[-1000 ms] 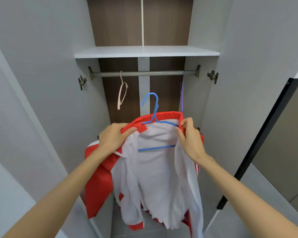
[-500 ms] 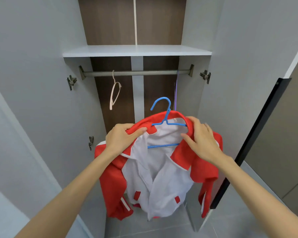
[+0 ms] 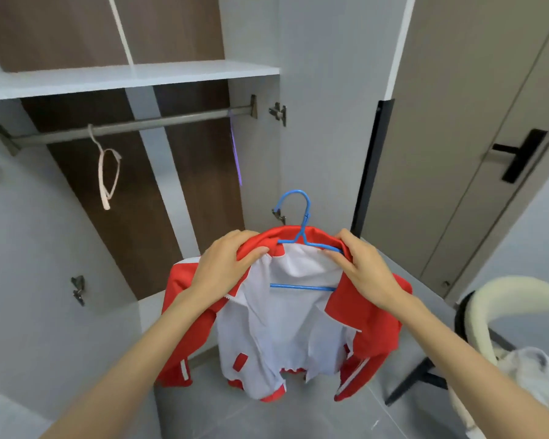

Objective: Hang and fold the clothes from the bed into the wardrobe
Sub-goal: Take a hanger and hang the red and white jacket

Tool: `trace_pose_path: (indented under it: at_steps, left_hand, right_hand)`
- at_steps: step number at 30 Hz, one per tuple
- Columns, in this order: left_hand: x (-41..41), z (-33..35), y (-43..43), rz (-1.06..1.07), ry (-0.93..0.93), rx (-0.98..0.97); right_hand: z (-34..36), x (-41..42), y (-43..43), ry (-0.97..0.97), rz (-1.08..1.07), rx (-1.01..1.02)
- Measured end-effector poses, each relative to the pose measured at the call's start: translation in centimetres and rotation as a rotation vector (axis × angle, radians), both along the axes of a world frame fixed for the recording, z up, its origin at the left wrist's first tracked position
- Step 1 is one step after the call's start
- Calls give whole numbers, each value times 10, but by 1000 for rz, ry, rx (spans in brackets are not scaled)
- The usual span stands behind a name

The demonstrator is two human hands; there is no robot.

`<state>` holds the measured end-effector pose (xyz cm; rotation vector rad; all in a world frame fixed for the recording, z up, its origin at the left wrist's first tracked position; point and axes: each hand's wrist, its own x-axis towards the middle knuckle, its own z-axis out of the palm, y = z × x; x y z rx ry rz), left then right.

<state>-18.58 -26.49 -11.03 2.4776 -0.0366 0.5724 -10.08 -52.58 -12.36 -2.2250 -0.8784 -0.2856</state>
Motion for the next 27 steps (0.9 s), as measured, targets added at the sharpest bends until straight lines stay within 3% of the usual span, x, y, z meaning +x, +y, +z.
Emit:
trace_pose_path:
  at_steps: [16,27]
  left_hand:
    - [3,-27,-230,-701,26,-115]
    - [19,-49,-441,-889,117,-153]
  right_hand:
    - [-12,-176,-222,-27,-737,140]
    - [-27,-217,-393,-16,-1098,86]
